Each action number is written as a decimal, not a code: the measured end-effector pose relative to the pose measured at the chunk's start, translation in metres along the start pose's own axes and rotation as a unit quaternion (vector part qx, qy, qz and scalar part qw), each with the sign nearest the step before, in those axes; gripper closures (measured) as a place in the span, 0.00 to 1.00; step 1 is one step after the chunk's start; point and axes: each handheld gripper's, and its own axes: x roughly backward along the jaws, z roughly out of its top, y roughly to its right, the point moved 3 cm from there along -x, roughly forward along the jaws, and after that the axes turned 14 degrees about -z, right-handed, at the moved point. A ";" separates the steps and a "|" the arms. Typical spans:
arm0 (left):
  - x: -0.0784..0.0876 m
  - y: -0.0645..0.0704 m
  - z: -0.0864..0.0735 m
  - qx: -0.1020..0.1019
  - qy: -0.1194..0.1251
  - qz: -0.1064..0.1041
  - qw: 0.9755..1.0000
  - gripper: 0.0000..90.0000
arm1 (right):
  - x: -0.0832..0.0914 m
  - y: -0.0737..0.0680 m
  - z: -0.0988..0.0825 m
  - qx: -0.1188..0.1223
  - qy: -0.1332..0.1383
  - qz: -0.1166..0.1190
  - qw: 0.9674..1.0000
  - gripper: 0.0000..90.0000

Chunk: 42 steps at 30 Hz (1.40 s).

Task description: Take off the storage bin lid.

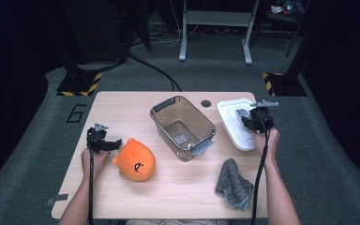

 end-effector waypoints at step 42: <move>0.000 0.000 0.000 0.000 0.000 0.000 1.000 0.06 | -0.070 -0.024 -0.034 -0.016 -0.057 -0.008 0.998 0.53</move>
